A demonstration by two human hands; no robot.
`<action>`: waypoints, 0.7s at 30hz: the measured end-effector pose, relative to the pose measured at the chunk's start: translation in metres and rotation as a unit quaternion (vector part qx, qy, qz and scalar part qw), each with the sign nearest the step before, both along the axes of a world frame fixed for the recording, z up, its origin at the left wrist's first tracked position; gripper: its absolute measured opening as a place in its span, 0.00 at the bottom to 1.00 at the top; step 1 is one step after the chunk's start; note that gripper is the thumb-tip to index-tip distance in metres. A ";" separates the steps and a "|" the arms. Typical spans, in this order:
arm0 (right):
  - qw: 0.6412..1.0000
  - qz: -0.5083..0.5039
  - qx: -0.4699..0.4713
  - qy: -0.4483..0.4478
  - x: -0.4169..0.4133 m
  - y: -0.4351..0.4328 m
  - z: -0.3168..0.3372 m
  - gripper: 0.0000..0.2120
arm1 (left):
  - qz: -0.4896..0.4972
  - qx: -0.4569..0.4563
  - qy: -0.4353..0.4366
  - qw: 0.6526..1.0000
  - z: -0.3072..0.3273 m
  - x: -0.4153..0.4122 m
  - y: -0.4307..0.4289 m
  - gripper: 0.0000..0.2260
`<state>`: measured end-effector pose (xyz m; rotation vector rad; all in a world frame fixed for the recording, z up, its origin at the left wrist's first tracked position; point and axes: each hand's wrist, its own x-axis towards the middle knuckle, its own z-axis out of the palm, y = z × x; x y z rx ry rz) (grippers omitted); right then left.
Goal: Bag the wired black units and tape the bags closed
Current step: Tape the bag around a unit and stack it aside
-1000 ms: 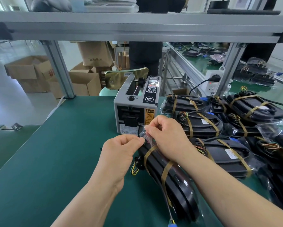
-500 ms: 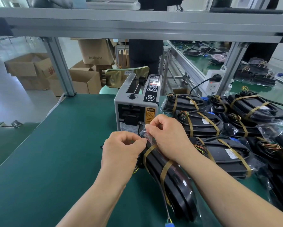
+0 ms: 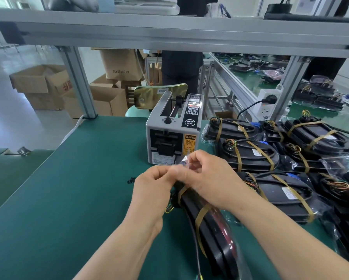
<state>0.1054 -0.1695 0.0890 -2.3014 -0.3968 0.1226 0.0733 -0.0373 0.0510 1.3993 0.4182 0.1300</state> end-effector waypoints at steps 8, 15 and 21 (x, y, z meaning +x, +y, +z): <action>0.982 0.065 -0.162 0.075 0.003 -0.013 0.019 0.27 | -0.095 0.025 0.042 0.994 0.005 -0.006 0.006 0.24; 0.987 0.031 -0.070 0.144 0.000 -0.046 0.031 0.18 | 0.031 -0.073 0.063 0.995 0.015 0.049 0.031 0.06; 0.988 -0.053 0.117 0.085 -0.030 -0.067 0.025 0.19 | 0.057 -0.127 0.119 0.983 0.012 0.087 0.034 0.09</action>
